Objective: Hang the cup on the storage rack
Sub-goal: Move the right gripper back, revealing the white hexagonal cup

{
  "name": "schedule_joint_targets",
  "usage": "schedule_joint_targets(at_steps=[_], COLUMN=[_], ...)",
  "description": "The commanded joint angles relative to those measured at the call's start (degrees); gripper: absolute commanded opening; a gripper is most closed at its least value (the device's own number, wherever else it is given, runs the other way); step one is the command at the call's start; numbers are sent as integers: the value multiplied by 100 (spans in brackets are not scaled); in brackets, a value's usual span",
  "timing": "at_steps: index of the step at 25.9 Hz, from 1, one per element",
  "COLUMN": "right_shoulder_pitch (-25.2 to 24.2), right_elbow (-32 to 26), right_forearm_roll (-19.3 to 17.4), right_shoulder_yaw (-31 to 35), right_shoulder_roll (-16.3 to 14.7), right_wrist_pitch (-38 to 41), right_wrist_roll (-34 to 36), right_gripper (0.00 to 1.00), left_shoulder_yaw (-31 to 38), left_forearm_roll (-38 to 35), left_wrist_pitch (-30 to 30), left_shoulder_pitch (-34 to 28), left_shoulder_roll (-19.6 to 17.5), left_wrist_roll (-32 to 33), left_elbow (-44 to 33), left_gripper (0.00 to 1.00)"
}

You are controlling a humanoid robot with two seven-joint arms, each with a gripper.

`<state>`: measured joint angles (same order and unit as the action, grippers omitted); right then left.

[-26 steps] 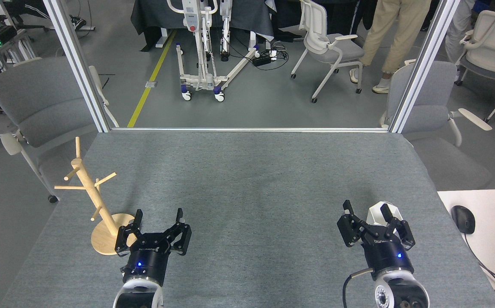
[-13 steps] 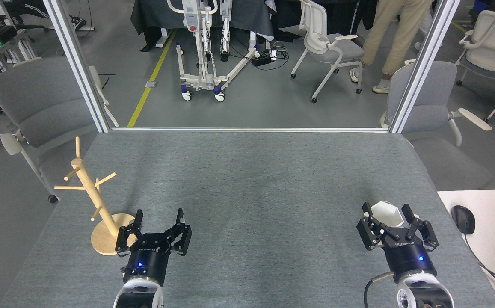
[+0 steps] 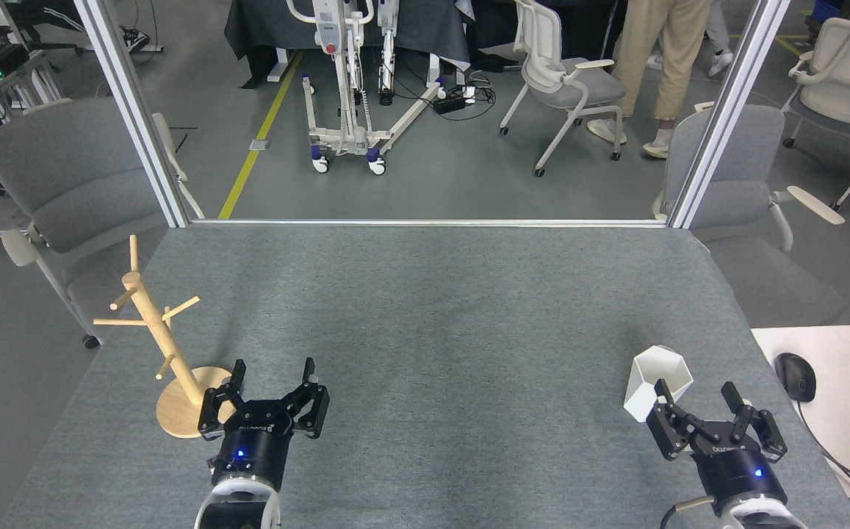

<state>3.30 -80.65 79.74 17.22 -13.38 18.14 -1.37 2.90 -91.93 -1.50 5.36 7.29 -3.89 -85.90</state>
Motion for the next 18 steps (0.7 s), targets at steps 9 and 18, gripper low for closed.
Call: schedule_joint_targets(at_steps=[9, 18], right_shoulder_pitch=[145, 567], right_elbow=[788, 1597], right_forearm_roll=[95, 499], right_shoulder_yaw=[53, 36], right_shoulder_roll=[-218, -262], right_wrist_pitch=[269, 269], right_wrist_roll=[401, 814], right_gripper=[100, 100], left_shoulder_yaw=[9, 9], left_forearm_roll=[0, 0], left_wrist_pitch=[18, 18], left_shoulder_pitch=[1, 1], left_shoulder_roll=[0, 0], left_wrist_roll=[-7, -7], left_elbow=[-14, -14], left_gripper=[99, 99])
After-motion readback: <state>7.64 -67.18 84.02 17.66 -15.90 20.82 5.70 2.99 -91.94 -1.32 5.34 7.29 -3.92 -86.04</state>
